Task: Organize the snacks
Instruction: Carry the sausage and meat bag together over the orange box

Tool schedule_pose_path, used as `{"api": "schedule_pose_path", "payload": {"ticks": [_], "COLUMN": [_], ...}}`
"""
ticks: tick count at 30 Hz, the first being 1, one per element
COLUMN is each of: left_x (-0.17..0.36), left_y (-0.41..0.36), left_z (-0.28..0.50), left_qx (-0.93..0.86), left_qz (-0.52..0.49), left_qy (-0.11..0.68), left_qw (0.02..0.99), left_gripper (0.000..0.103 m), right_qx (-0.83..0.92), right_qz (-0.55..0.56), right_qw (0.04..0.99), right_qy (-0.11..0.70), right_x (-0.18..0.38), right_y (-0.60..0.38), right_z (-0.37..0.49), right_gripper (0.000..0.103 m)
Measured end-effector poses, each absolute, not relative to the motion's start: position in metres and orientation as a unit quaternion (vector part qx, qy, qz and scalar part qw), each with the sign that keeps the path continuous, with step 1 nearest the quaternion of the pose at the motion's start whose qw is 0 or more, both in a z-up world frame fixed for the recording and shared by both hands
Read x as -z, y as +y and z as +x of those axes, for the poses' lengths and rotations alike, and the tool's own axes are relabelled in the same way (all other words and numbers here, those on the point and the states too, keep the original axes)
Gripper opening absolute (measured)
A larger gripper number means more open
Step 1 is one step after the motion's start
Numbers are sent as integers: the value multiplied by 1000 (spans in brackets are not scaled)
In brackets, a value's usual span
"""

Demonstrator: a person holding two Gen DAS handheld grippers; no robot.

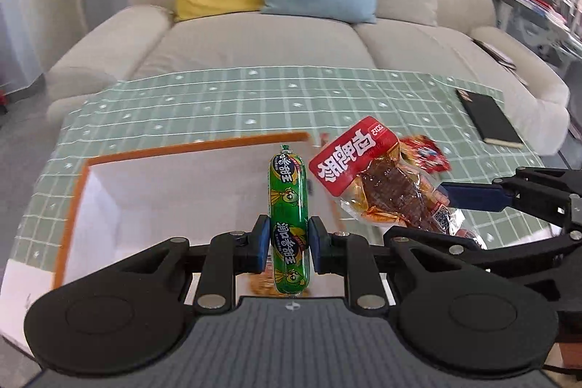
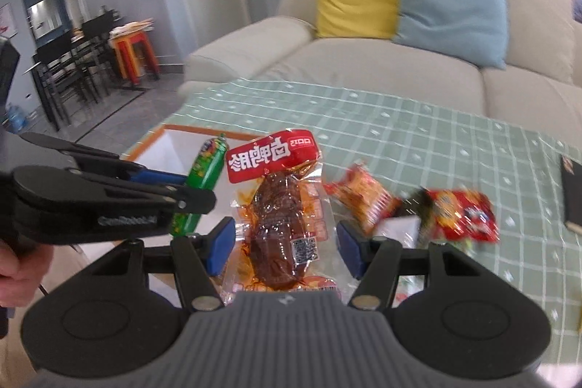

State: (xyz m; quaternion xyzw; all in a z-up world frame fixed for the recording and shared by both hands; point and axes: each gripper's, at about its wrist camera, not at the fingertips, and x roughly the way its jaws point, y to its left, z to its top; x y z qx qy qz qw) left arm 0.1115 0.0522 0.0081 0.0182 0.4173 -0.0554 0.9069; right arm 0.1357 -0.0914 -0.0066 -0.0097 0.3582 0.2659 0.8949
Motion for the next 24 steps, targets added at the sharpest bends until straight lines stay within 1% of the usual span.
{"api": "schedule_pose_path", "payload": {"ticks": [8,14,24], "left_x": [-6,8,45], "left_y": [102,129,153], "left_z": [118,124,143], "left_qx": [9,-20,-11], "left_qz": [-3,-15,-29], "left_qy": [418,433,471], "left_qw": [908,901,881], "left_gripper": [24,24,24], "right_qx": [-302,-308,-321], "right_qz": [-25,-50,-142], "right_qw": [883,874,850], "right_qy": [359,373,392], "right_x": [6,17,56], "right_y": [-43,-18,25], "right_z": [156,172,195], "right_gripper": [59,59,59]}}
